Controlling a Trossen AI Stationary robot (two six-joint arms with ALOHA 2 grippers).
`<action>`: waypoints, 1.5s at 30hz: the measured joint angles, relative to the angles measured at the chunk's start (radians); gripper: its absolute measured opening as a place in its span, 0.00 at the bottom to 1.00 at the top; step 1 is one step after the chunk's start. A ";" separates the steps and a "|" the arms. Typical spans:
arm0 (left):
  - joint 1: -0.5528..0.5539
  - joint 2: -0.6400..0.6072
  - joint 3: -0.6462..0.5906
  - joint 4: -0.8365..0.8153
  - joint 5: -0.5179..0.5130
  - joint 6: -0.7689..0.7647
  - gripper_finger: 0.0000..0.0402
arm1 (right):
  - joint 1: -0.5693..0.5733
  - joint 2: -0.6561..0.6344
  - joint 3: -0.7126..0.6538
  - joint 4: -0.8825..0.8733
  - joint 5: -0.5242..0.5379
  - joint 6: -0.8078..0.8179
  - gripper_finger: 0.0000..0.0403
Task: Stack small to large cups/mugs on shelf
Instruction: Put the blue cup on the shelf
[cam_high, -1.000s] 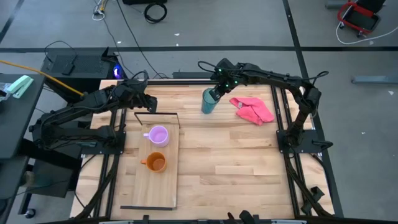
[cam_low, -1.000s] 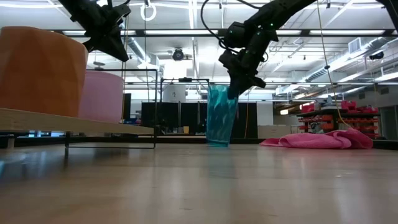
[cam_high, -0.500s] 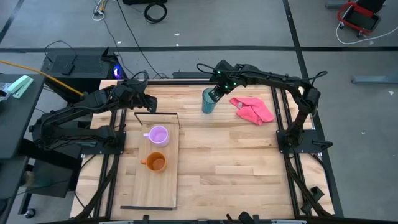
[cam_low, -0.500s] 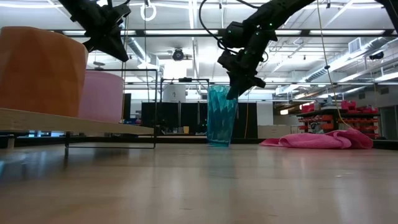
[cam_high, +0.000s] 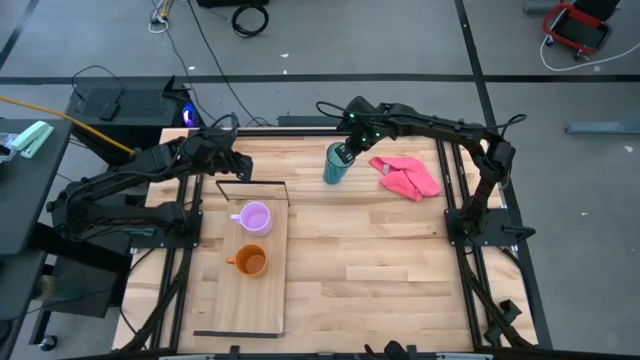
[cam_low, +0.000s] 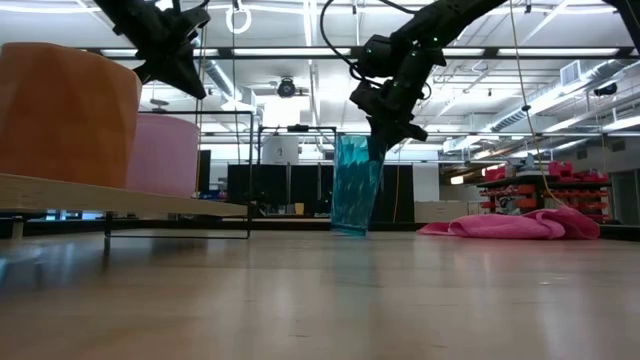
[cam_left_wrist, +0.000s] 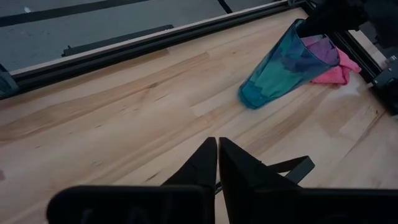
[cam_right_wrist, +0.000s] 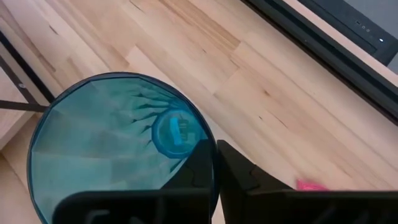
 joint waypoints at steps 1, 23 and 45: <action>0.000 0.000 0.000 -0.004 0.000 0.000 0.05 | 0.002 -0.002 0.000 0.000 0.000 0.000 0.02; -0.001 0.000 -0.001 -0.039 0.000 0.009 0.03 | 0.317 -0.163 0.601 -0.444 0.056 0.016 0.02; -0.001 0.000 -0.001 -0.038 0.000 0.010 0.02 | 0.919 -0.017 0.488 -0.501 0.303 0.337 0.02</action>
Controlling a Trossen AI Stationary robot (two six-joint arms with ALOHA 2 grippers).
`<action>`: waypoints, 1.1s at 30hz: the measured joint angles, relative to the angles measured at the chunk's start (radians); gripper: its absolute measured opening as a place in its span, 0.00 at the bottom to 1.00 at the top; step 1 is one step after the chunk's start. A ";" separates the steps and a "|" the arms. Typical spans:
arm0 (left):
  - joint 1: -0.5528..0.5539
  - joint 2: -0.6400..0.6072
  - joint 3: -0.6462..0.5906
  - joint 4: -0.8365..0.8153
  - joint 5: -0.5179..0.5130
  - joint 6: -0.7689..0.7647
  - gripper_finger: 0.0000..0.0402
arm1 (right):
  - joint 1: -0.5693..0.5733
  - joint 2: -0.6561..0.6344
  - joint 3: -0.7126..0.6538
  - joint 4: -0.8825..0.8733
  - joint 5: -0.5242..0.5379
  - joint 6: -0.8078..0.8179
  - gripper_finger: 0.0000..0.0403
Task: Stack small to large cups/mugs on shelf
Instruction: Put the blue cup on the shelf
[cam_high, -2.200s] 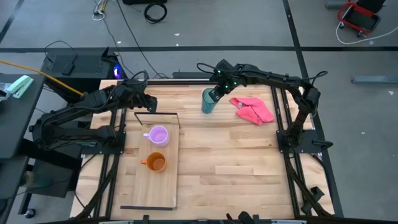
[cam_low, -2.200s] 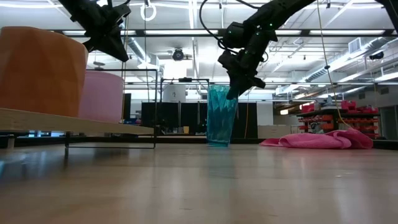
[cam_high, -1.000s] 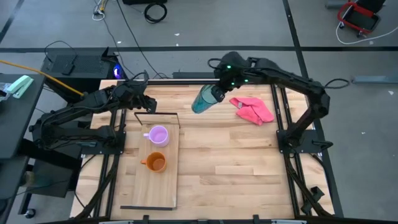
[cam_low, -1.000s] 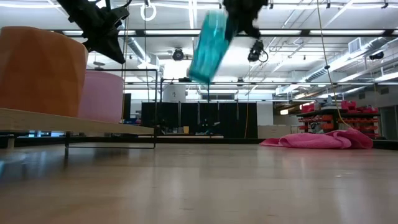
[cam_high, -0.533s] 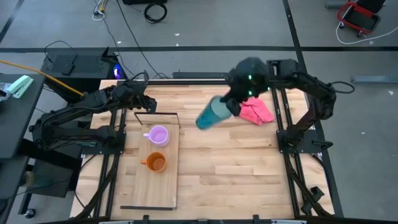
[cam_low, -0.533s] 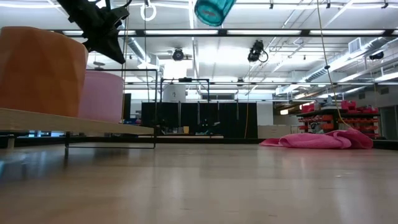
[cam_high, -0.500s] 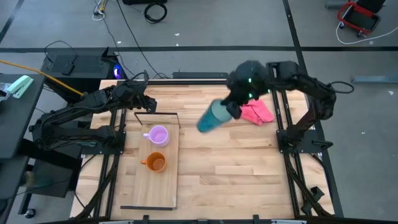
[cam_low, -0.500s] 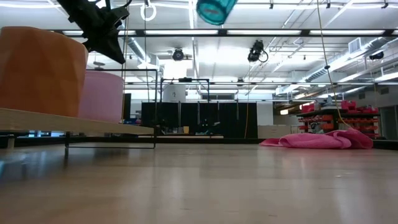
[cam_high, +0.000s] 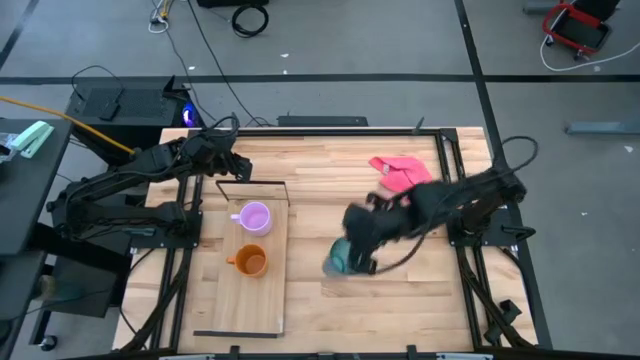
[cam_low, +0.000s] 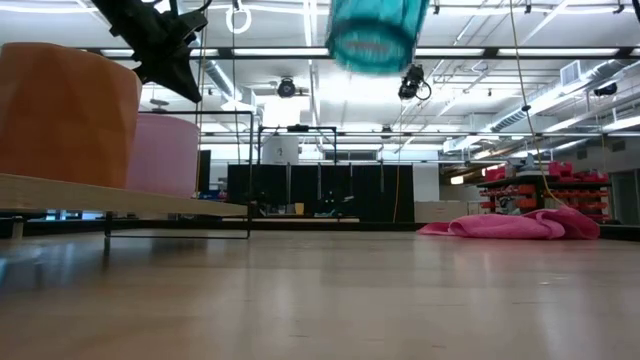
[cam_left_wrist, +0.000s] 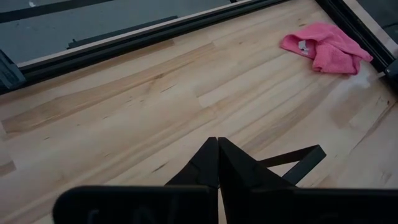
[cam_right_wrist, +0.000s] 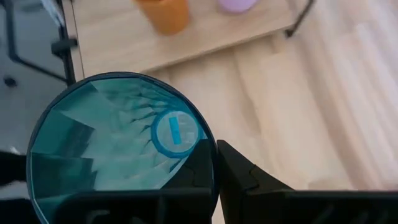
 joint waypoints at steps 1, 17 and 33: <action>0.000 0.000 0.000 0.000 0.000 0.000 0.03 | 0.006 0.025 -0.006 0.016 -0.003 -0.009 0.02; 0.000 0.000 0.000 -0.002 0.018 0.001 0.02 | -0.007 0.280 0.016 0.190 -0.126 -0.166 0.02; 0.000 0.000 -0.001 -0.025 0.019 0.002 0.04 | -0.011 0.330 0.016 0.212 -0.156 -0.233 0.02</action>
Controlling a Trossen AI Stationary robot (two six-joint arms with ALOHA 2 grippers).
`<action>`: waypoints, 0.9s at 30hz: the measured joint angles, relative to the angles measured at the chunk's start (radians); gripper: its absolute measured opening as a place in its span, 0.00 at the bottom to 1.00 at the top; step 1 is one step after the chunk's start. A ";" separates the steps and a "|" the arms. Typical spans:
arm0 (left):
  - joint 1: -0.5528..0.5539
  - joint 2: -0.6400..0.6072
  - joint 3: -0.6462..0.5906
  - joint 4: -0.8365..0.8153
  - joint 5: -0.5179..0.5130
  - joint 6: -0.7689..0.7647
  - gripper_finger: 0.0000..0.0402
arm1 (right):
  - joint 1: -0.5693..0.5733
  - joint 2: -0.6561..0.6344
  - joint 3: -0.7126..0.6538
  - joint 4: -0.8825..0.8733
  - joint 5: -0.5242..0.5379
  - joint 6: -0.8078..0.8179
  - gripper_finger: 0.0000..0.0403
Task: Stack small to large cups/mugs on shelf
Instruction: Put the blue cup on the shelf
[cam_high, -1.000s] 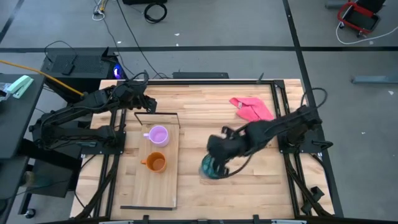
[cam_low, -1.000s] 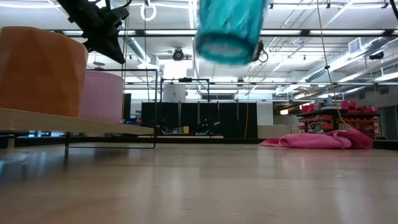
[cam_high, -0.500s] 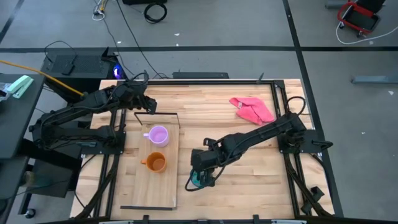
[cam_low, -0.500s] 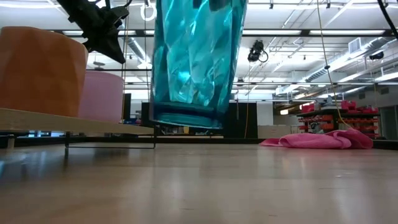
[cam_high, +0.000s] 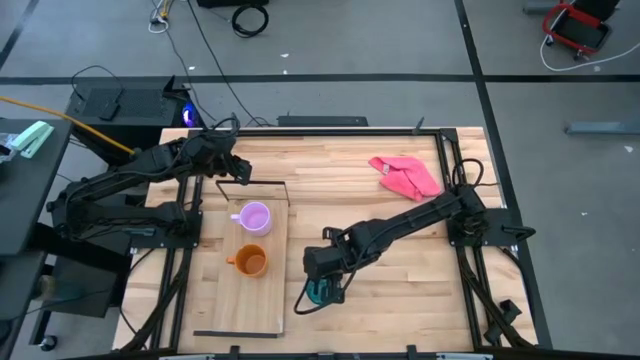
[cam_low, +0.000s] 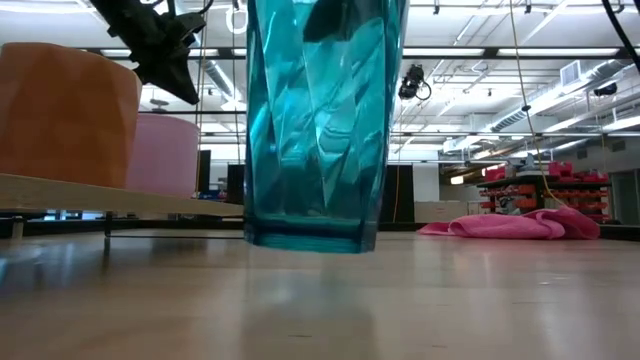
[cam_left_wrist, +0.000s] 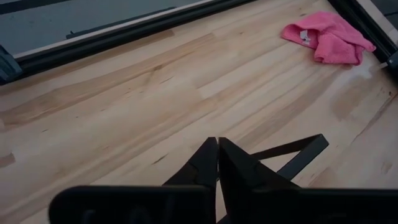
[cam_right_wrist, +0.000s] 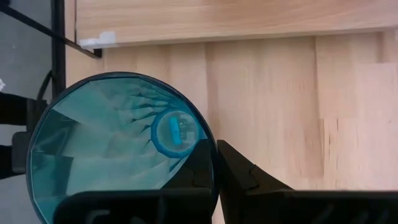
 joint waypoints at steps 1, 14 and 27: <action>0.000 0.000 0.000 0.002 0.000 0.000 0.04 | -0.001 0.000 0.000 -0.002 -0.004 -0.001 0.02; 0.000 0.000 0.000 -0.021 0.007 0.000 0.06 | -0.006 0.000 -0.036 -0.002 -0.018 -0.008 0.02; 0.000 0.000 0.000 -0.021 0.008 -0.001 0.06 | -0.008 0.000 -0.035 0.006 -0.018 -0.008 0.09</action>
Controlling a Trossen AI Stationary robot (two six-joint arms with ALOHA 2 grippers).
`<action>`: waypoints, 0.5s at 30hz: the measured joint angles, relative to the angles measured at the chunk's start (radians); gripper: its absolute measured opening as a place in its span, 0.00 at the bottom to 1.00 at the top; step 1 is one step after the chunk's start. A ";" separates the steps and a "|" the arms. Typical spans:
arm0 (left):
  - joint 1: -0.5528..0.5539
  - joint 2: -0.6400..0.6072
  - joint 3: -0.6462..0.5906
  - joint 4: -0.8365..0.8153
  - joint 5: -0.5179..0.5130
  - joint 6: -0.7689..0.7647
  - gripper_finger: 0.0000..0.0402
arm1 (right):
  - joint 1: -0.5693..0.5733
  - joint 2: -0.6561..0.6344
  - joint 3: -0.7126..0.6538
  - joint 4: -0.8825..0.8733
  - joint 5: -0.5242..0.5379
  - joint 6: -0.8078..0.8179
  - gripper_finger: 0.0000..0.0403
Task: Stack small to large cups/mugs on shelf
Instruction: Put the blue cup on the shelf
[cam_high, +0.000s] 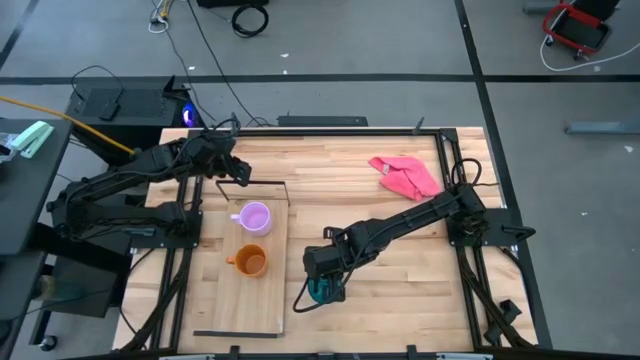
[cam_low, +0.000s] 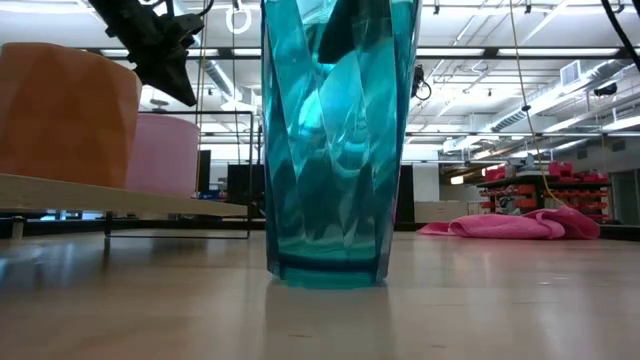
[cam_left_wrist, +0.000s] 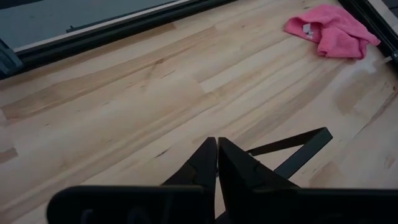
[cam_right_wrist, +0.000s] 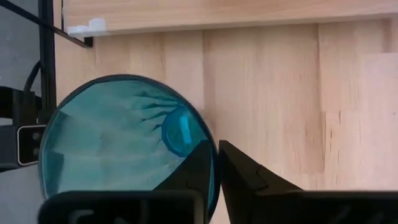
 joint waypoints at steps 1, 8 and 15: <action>0.000 0.000 0.000 0.000 0.006 0.000 0.06 | 0.000 0.000 0.000 0.004 0.000 0.000 0.11; -0.020 0.000 0.000 0.046 0.089 -0.002 0.09 | -0.013 0.000 0.000 0.037 0.000 0.000 0.14; -0.115 0.000 0.000 0.199 0.164 -0.029 0.09 | -0.045 0.000 0.000 0.040 -0.002 0.005 0.15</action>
